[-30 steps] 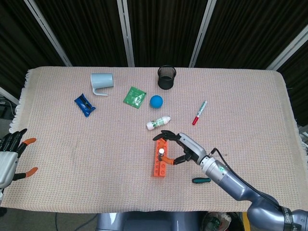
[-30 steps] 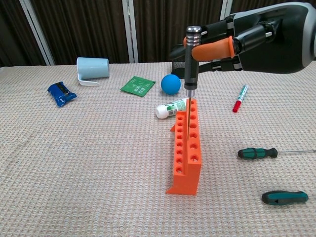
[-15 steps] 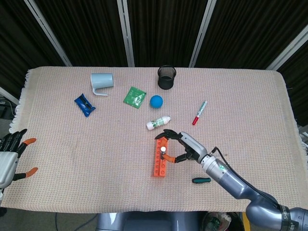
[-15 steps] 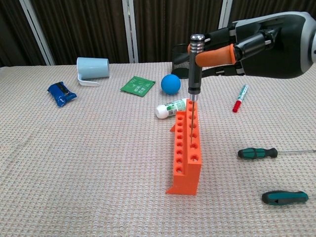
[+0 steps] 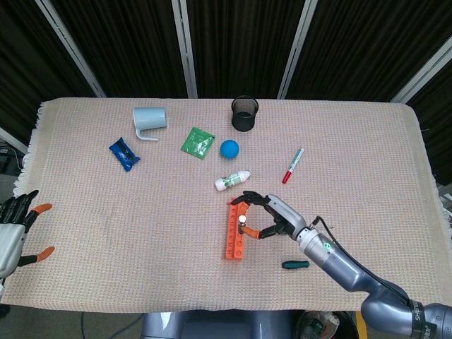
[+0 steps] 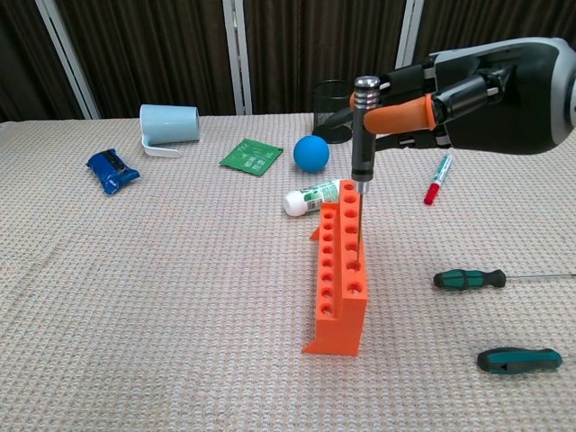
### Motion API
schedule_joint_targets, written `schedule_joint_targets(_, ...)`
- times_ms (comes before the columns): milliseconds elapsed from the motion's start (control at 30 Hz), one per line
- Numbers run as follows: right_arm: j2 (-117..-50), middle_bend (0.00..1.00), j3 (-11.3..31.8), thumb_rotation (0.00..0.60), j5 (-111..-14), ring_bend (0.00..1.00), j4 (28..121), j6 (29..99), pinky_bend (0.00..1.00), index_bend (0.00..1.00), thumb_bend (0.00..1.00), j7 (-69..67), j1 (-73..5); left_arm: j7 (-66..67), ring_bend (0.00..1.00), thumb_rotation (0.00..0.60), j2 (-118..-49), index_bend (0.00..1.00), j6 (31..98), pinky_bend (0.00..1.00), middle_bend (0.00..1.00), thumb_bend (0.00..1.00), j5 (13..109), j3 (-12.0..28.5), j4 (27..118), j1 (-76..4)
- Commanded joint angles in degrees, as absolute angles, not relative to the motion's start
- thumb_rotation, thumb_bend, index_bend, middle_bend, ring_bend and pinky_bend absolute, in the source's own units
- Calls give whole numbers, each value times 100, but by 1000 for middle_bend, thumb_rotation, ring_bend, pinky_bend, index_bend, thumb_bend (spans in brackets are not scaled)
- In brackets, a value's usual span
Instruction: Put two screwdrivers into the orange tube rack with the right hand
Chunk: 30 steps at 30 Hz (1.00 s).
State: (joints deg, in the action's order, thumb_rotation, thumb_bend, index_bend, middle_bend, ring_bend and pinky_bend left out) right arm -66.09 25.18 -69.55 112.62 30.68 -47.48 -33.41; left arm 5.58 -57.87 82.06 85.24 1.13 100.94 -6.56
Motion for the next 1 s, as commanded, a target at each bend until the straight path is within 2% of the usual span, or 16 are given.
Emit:
schedule_joint_targets(33,-6631,233,2443,600,-7071,0,11243,3120,0,628,466,-4841,-3325,556,0,600,-5789,214,8200,0,0,106,8526,107,10090,-655)
schedule_joint_targets(400,-6827,232,2005,600,-7575,0,11150,3713,0,628,462,-4875,-3118,526,0,600,-5806,214,8196,0,0,107,8557,98,10066,-657)
schedule_joint_targets(700,-7105,232,1598,600,-8199,0,10988,4371,0,624,417,-4888,-2959,480,0,600,-5817,214,8228,0,0,107,8594,78,10030,-632)
schedule_joint_targets(1000,-7271,232,1375,600,-8387,0,10801,4803,0,625,414,-4694,-2996,437,0,600,-5831,214,8255,0,0,108,8623,74,9996,-618)
